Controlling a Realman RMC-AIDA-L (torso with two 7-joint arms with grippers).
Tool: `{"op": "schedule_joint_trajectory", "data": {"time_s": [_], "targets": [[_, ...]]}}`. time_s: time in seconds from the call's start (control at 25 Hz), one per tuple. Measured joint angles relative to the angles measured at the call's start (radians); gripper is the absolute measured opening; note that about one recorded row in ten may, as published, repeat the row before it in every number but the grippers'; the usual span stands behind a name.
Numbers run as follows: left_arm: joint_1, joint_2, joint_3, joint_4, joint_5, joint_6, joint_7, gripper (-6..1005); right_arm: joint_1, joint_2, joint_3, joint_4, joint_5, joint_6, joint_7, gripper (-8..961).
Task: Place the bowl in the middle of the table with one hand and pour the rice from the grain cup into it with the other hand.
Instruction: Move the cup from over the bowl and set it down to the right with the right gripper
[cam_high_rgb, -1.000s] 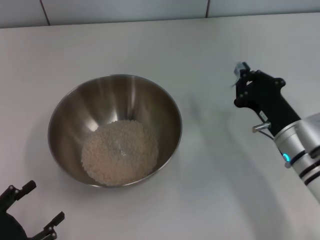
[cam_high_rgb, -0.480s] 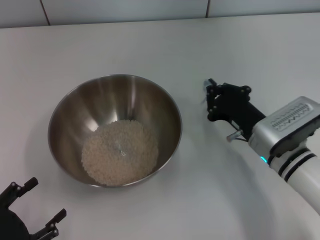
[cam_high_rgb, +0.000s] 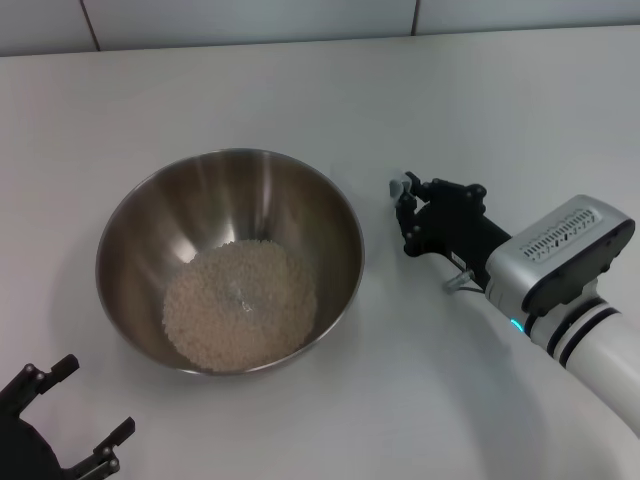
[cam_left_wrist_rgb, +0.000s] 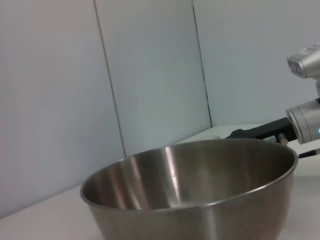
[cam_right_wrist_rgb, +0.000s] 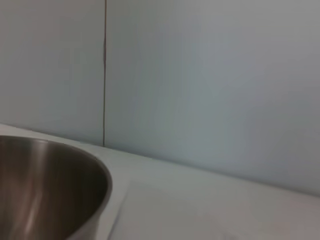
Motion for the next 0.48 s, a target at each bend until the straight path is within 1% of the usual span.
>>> {"op": "schedule_joint_trajectory", "data": {"time_s": [0.28, 0.4, 0.48], "targets": [[0.0, 0.0, 0.0, 0.0, 0.0, 0.0, 0.0, 842, -0.02, 0.0, -0.005, 0.02, 0.0, -0.004, 0.0, 155], [0.001, 0.0, 0.0, -0.001, 0.0, 0.0, 0.0, 842, -0.037, -0.003, -0.005, 0.031, 0.0, -0.035, -0.005, 164], [0.002, 0.001, 0.0, -0.001, 0.0, 0.0, 0.0, 842, -0.046, -0.004, -0.007, 0.031, 0.0, -0.058, -0.007, 256]]}}
